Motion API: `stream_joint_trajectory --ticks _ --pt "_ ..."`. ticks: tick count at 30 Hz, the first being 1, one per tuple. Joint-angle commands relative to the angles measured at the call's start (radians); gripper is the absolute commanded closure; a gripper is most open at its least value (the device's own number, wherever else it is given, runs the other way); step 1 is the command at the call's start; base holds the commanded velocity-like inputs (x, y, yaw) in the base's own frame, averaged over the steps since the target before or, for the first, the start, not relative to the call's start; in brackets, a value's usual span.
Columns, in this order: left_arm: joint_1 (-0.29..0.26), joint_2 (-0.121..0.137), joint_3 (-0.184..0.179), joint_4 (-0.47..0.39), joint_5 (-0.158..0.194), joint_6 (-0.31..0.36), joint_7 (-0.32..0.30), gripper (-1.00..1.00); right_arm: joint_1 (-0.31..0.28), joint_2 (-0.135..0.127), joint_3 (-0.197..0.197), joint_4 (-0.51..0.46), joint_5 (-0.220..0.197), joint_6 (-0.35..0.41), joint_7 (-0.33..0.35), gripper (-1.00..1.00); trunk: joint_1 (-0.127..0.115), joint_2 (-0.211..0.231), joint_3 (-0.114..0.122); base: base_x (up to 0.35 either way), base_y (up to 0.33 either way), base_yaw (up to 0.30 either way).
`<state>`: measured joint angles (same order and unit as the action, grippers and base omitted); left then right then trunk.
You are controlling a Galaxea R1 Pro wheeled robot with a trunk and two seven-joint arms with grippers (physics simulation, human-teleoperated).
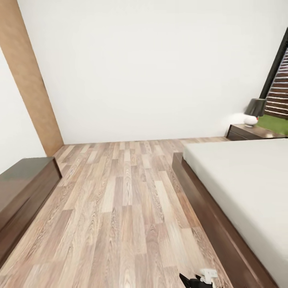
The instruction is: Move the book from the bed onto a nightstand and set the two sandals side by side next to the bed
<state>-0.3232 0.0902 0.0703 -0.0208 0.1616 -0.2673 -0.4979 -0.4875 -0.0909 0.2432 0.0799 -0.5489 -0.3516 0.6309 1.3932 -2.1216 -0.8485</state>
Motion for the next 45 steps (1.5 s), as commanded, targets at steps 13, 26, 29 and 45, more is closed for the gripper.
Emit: stream_joint_trajectory --ticks 13,26,29,45 --pt "0.000 0.000 0.006 0.001 0.003 0.000 -0.007 -1.00 -0.002 0.000 0.008 0.004 -0.009 -0.006 0.006 -1.00 0.000 0.000 0.001 0.000 0.000 -0.282" --pt "0.000 0.000 0.006 0.001 0.003 0.000 -0.007 -1.00 -0.002 0.000 0.008 0.004 -0.009 -0.006 0.007 -1.00 0.000 0.000 0.001 0.000 0.000 -0.282" --pt "0.000 0.000 0.006 0.001 0.003 0.000 -0.007 -1.00 -0.002 0.000 0.008 0.004 -0.009 -0.006 0.007 -1.00 0.000 0.000 0.001 0.000 0.000 -0.282" --pt "0.000 0.000 0.006 0.001 0.003 0.000 -0.007 -1.00 -0.002 0.001 0.008 0.004 -0.009 -0.006 0.006 -1.00 0.000 0.000 0.001 0.000 0.101 -0.275"
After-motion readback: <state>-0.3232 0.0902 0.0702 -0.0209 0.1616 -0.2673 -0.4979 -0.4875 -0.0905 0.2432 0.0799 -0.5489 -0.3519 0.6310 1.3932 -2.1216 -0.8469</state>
